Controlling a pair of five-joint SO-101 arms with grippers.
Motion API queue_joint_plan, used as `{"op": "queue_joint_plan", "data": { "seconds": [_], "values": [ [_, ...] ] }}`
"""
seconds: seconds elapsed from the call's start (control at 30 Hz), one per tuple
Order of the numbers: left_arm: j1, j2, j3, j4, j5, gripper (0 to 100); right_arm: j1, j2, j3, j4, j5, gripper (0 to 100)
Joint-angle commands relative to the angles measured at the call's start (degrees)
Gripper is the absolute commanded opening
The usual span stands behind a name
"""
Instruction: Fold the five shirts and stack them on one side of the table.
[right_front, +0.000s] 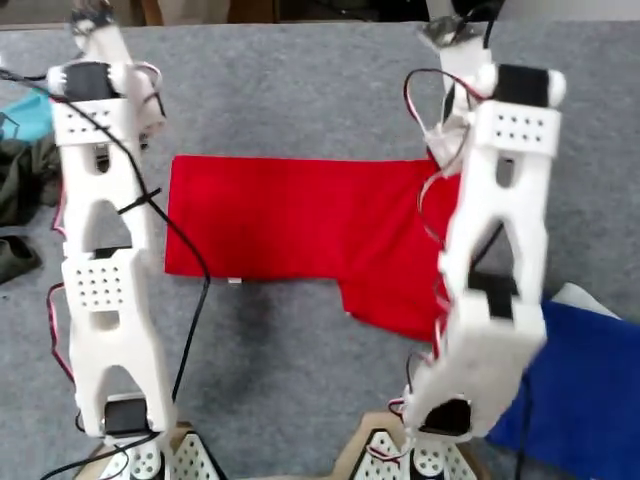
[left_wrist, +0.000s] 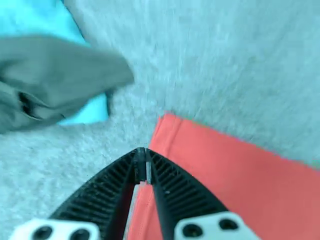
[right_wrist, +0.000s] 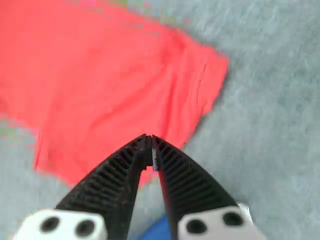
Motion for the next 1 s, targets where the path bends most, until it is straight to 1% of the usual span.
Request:
{"op": "queue_joint_plan", "data": {
  "seconds": [0.0,0.17,0.27,0.43,0.5,0.6,0.7,0.77,0.83,0.9,0.97],
  "values": [
    [-0.6,-8.6,-0.3,1.0,-0.4,2,0.1,-18.5,19.1,-4.7,4.0,1.2],
    [-0.9,-18.3,15.2,0.9,-1.1,2,-0.1,-34.3,38.3,-15.2,10.6,0.9],
    [-0.9,-24.9,24.2,0.7,-1.1,2,0.0,-41.7,47.1,-20.5,12.7,0.9],
    [-0.5,-35.3,37.4,0.4,-1.1,2,-0.3,-49.5,59.3,-22.2,13.0,1.1],
    [-0.5,-38.8,44.5,-1.6,-1.1,2,-1.8,-50.6,63.2,-21.8,15.6,1.2],
    [-0.4,-45.6,60.3,-9.1,-1.4,2,-4.4,-51.0,69.3,-21.5,21.4,1.2],
    [-0.2,-55.0,81.9,-21.8,-1.5,2,-6.6,-50.9,73.4,-24.3,22.8,1.8],
    [1.1,-61.7,96.0,-30.7,-2.3,2,-8.0,-50.7,74.8,-25.9,22.6,5.8],
    [2.0,-66.9,107.3,-38.8,-2.6,2,-9.8,-50.7,75.3,-25.9,22.8,11.6],
    [2.2,-69.5,115.5,-46.2,-2.1,2,-11.0,-50.7,75.6,-25.8,22.8,15.2],
    [1.8,-69.7,119.7,-51.6,-1.1,2,-12.4,-50.7,76.8,-25.9,22.9,15.4]
  ]
}}
